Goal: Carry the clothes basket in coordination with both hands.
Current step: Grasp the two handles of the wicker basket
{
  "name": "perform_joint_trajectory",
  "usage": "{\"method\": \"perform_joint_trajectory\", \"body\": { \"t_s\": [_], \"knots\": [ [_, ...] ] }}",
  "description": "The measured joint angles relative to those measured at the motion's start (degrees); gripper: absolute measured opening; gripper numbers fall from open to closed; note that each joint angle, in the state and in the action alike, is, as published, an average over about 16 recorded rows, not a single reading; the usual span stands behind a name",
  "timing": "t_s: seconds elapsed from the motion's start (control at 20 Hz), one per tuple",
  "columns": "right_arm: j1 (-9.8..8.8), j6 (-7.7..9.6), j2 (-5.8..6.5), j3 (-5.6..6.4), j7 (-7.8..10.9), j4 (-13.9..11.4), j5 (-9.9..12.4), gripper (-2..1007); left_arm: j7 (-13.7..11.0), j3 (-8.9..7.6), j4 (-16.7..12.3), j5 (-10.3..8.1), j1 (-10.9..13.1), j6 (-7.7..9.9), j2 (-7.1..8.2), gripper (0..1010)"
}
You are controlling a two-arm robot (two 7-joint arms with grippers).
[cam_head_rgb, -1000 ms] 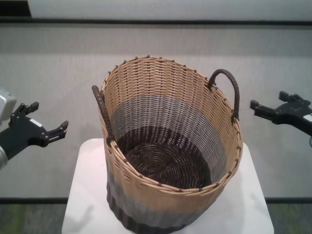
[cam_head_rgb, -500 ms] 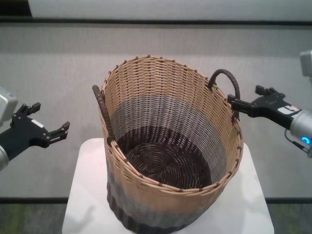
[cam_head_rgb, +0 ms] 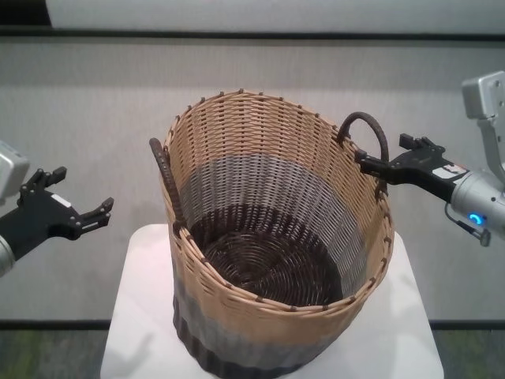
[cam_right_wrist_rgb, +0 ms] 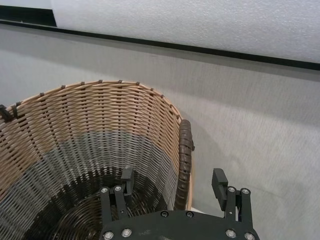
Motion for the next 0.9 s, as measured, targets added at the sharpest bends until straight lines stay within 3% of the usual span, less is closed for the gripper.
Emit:
{"method": "perform_joint_trajectory", "body": {
  "t_s": [0.45, 0.9],
  "knots": [
    [2.91, -1.33, -2.51, -1.18, 0.73, 4.58, -2.46, 1002, -0.05, 0.04, 0.00, -0.04, -0.03, 0.00, 0.03, 999],
    [4.11, -2.29, -4.28, -0.95, 0.41, 6.68, -3.81, 1002, -0.07, 0.07, 0.00, -0.05, -0.05, 0.00, 0.04, 999]
  ]
}}
